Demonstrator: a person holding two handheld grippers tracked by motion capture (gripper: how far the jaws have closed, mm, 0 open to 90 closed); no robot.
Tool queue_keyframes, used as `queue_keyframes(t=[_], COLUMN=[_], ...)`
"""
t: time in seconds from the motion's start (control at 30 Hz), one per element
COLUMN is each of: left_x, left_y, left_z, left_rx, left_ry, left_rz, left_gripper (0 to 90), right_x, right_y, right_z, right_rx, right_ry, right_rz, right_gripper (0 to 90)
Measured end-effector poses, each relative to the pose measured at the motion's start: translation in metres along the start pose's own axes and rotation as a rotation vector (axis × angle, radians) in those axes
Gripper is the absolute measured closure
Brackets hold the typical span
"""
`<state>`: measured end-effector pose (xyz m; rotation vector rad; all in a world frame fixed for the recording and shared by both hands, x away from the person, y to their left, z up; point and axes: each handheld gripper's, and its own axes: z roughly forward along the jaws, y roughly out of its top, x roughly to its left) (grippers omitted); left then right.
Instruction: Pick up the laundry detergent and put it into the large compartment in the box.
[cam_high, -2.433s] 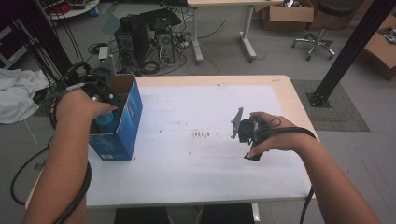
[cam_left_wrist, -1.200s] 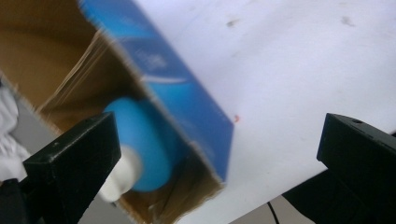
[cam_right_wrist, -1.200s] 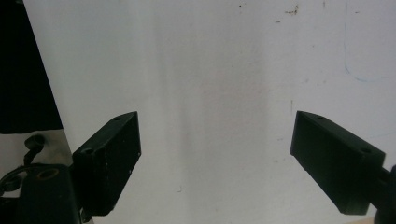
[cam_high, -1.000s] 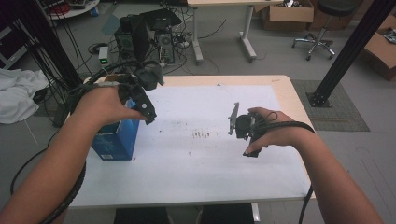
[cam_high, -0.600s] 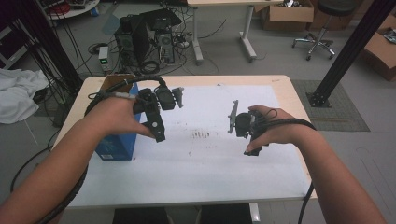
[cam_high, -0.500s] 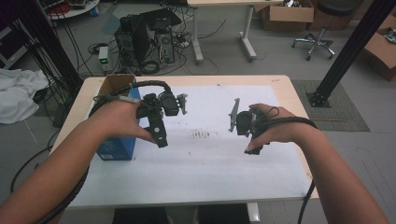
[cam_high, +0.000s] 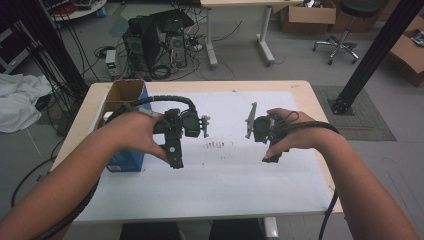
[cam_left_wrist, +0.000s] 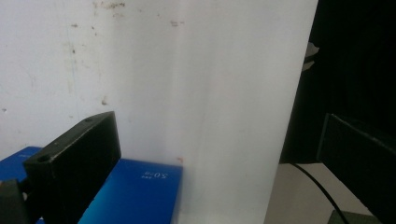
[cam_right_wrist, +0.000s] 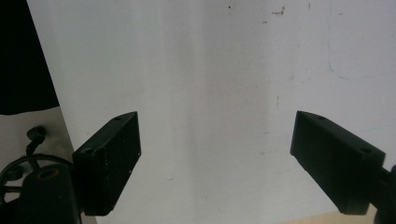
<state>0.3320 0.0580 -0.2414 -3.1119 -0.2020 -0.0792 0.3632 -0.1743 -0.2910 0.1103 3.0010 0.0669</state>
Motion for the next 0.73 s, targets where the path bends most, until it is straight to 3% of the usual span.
queue_keyframes(t=[0.3,0.73], left_x=[0.0054,0.0043], left_y=[-0.0035,-0.0019], left_z=[-0.0019,-0.0039], left_rx=[-0.015,-0.034], left_ry=[-0.003,0.004], left_rz=[-0.01,0.013], left_gripper=[0.1,0.1], right_x=[-0.0024,-0.0026], right_y=[0.0012,0.0044], right_z=[0.0006,-0.0002], right_rx=[-0.002,-0.01], right_ry=[0.0,-0.007], right_rz=[-0.003,-0.001], right_gripper=[16.4,16.5])
